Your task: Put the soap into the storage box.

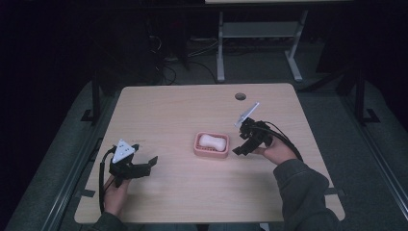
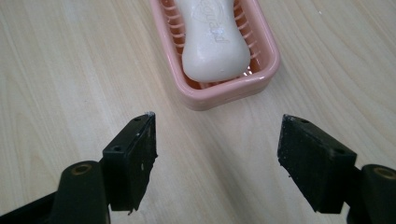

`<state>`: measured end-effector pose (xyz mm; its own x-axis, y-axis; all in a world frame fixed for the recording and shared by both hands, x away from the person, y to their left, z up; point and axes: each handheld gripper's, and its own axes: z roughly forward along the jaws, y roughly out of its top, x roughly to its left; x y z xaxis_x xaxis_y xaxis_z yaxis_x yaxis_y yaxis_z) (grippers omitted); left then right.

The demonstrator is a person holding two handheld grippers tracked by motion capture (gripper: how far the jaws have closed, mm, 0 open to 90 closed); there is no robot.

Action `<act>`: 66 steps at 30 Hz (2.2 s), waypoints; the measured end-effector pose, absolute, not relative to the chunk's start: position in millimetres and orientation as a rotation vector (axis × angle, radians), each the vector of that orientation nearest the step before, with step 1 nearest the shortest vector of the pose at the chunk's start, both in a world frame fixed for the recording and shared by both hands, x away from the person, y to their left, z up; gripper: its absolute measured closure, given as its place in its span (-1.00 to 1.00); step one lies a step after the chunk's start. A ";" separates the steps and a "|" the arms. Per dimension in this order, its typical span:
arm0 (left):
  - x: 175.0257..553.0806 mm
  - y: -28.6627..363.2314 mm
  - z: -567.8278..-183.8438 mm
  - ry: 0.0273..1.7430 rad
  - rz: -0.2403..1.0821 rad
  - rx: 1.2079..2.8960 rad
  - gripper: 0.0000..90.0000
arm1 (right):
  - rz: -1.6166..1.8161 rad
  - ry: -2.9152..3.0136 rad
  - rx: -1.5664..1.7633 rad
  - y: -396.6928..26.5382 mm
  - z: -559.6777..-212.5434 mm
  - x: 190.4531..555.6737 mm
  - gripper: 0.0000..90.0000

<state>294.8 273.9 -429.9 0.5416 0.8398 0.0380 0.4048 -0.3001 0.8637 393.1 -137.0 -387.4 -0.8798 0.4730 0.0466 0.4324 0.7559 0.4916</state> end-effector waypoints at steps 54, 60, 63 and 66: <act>295.6 272.4 -431.3 1.005 0.619 1.923 -0.68 | 0.870 2.749 0.949 -225.3 -417.0 324.6 -0.41; 295.5 271.3 -431.1 1.003 0.620 1.915 -0.68 | 0.887 2.720 1.010 -238.9 -423.4 311.2 -0.41; 295.8 270.2 -431.5 0.998 0.615 1.920 -0.68 | 0.913 2.702 1.026 -243.3 -425.7 305.6 -0.41; 295.8 268.6 -431.8 0.992 0.615 1.921 -0.68 | 0.935 2.686 1.039 -246.9 -428.3 300.5 -0.41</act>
<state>295.8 268.6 -431.8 0.5614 0.8267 0.0362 0.4005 -0.3098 0.8623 300.5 -246.9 -428.3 -0.7587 0.6420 0.1102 0.5717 0.5751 0.5851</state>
